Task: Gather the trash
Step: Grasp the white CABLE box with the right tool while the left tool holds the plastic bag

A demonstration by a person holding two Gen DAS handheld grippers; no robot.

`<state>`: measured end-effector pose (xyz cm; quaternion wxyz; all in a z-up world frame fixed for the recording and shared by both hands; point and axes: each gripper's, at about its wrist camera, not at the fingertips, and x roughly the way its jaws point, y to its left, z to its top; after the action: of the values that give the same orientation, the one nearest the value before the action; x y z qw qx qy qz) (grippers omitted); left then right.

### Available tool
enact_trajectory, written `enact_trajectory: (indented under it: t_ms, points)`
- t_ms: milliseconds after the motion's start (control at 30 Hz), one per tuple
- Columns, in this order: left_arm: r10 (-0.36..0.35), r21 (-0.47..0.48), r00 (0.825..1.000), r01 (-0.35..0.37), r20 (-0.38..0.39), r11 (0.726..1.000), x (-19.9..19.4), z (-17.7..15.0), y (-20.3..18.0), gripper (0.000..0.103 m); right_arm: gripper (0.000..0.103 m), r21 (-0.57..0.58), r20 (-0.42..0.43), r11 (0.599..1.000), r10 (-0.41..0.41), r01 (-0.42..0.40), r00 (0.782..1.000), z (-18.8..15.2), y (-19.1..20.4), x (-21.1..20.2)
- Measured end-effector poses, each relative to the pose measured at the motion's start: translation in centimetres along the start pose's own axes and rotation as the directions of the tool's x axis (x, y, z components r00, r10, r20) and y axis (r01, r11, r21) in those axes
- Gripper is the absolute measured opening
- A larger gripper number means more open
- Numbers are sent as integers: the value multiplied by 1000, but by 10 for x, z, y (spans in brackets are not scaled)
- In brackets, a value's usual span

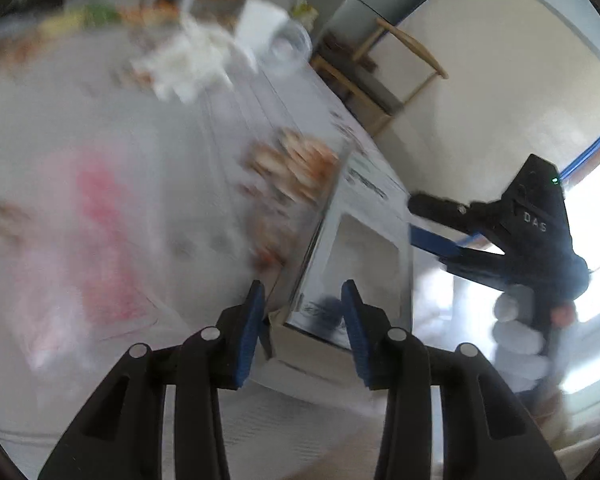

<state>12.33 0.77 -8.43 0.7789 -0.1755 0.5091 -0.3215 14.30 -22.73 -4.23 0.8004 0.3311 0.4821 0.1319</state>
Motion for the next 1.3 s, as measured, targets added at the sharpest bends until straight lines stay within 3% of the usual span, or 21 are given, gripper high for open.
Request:
enact_trajectory:
  t_ms: [133,233,333,467,633,767,900,967,1167,1233,1300]
  points:
    - [-197,-63,979,193,-61,979,13,-14,-9,38,71,-86,-1,992,-90,90,996,-3,10,-1]
    - [-242,-45,968,239,-70,970,10,-21,-17,38,77,-161,-13,973,-170,165,985,-4,23,8]
    - [-250,-22,968,250,-15,968,-16,-23,-16,41,81,-235,-7,940,-258,249,966,-7,35,15]
    - [-117,17,984,116,131,993,-71,-24,-2,58,86,-322,1,888,-347,329,938,-17,53,26]
    - [69,-67,967,-54,246,996,-123,-31,28,68,89,-333,-17,872,-386,358,922,-25,56,42]
    - [177,-173,966,-144,191,974,-127,-39,55,69,89,-352,-4,853,-413,385,911,-30,55,49]
    - [173,-282,981,-141,90,949,-102,-42,69,72,89,-371,15,836,-431,405,902,-32,57,49]
    - [164,-295,981,-126,107,947,-94,-38,70,73,89,-371,21,831,-437,413,899,-32,56,46]
    - [264,-264,956,-224,127,938,-72,-14,62,73,89,-360,45,828,-444,429,895,-33,48,39]
    - [329,-203,935,-299,135,932,-64,-6,57,70,84,-362,52,828,-442,429,895,-34,48,39]
    - [400,-128,906,-384,139,914,-56,-3,49,59,83,-375,61,822,-439,429,896,-36,48,38]
